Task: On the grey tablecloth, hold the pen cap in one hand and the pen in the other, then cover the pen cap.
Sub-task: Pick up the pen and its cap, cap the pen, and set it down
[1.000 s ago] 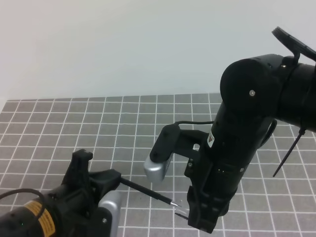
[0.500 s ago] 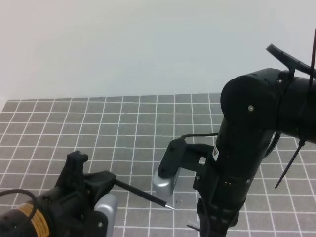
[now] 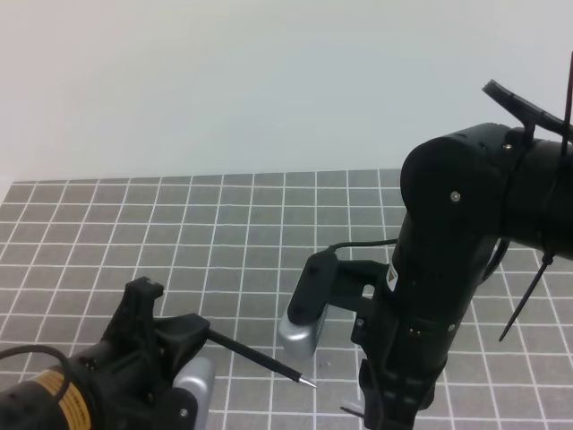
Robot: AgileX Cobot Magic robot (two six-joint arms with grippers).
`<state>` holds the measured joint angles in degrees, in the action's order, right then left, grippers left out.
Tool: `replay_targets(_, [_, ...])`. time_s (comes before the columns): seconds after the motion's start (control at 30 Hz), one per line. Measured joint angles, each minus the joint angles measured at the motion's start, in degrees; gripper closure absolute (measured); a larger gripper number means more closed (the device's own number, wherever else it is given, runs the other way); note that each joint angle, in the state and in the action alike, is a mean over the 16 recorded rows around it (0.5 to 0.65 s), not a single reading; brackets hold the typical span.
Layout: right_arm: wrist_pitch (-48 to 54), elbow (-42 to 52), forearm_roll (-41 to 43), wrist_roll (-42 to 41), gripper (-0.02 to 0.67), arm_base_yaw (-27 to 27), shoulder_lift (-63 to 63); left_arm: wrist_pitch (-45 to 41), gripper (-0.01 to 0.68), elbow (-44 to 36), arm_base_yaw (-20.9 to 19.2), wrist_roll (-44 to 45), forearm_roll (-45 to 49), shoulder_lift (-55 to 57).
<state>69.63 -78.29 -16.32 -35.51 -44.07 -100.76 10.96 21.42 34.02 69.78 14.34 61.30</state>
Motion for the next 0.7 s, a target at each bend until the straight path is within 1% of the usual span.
replay_targets(0.37, [-1.5, 0.0, -2.4, -1.8, 0.558, 0.0, 0.0, 0.5, 0.632, 0.0, 0.0, -0.4, 0.1, 0.0])
replay_targets(0.7, [-2.4, 0.0, -2.4, -2.4, 0.558, 0.0, 0.0, 0.7, 0.632, 0.0, 0.3, -1.4, 1.0, 0.0])
